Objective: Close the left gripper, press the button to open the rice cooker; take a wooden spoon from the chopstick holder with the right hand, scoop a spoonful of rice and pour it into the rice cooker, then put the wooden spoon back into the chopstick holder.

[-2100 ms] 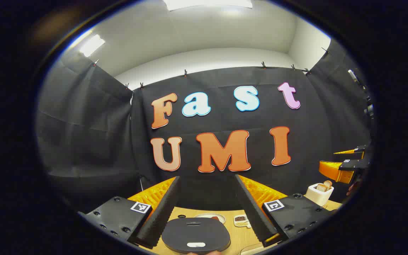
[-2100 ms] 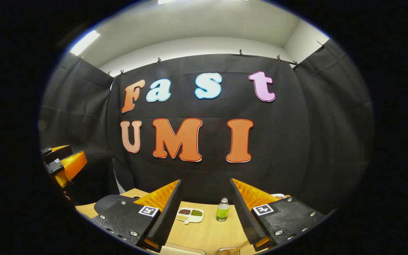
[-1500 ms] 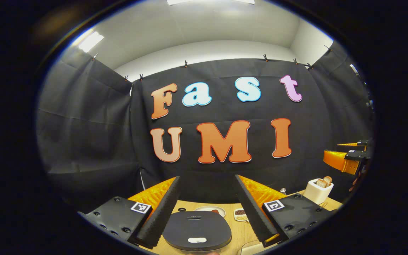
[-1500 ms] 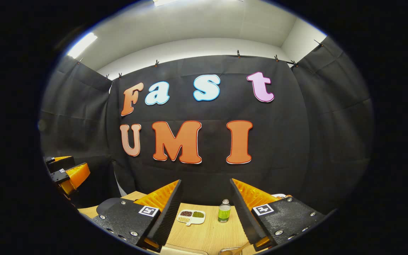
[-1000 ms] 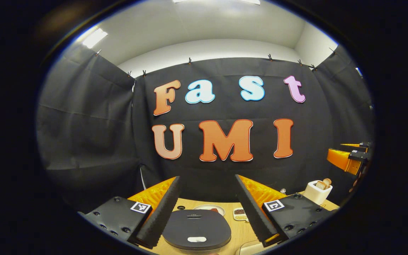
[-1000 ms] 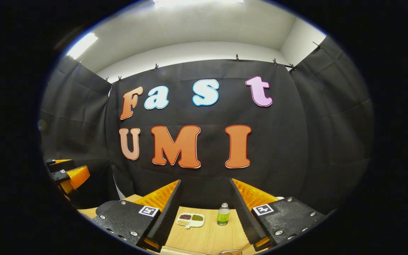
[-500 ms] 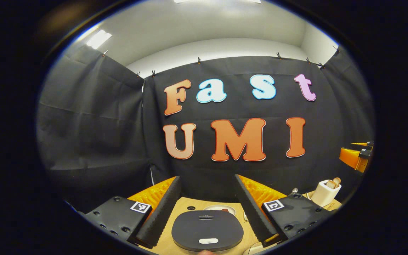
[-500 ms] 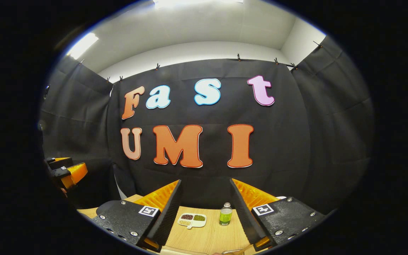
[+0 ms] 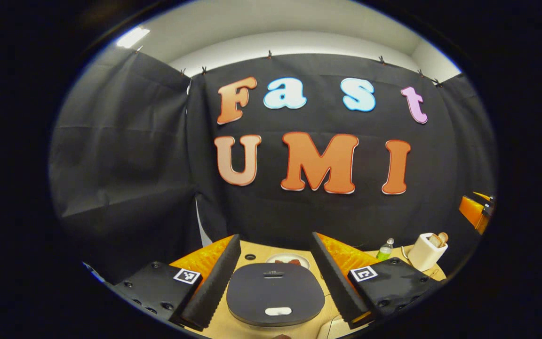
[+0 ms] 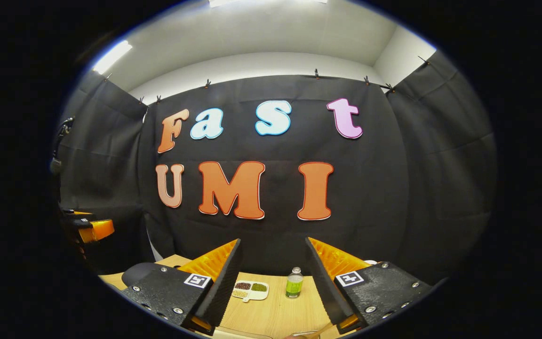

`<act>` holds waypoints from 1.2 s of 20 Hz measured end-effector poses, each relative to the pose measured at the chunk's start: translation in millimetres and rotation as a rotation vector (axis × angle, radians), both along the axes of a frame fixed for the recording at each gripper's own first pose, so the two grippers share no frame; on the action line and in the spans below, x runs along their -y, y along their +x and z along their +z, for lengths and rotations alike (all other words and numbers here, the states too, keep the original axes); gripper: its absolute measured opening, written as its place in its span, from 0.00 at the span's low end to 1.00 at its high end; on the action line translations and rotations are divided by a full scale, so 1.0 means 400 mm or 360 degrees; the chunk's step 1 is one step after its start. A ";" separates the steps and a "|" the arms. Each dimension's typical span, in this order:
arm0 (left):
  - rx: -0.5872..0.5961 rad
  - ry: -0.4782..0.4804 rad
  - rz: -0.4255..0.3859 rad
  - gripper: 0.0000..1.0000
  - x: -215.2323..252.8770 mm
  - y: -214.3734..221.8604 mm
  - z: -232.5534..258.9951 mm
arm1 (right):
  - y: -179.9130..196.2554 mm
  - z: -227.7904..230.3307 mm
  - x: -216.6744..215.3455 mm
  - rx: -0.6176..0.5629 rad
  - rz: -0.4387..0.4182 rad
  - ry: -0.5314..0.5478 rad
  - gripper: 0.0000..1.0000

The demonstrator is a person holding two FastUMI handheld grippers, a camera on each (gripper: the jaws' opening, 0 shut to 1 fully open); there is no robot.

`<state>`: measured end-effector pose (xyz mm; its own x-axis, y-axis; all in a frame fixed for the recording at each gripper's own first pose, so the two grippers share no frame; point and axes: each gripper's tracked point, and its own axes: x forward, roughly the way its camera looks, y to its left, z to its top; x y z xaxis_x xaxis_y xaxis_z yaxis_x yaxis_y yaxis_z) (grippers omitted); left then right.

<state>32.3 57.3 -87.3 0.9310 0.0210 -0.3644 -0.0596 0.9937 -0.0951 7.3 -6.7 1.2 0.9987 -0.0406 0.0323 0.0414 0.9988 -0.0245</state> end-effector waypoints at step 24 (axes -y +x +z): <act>-0.1667 -0.0375 -0.0109 0.00 0.066 -0.111 -0.498 | -0.110 -0.149 0.092 -0.0232 -0.0129 -0.0043 0.83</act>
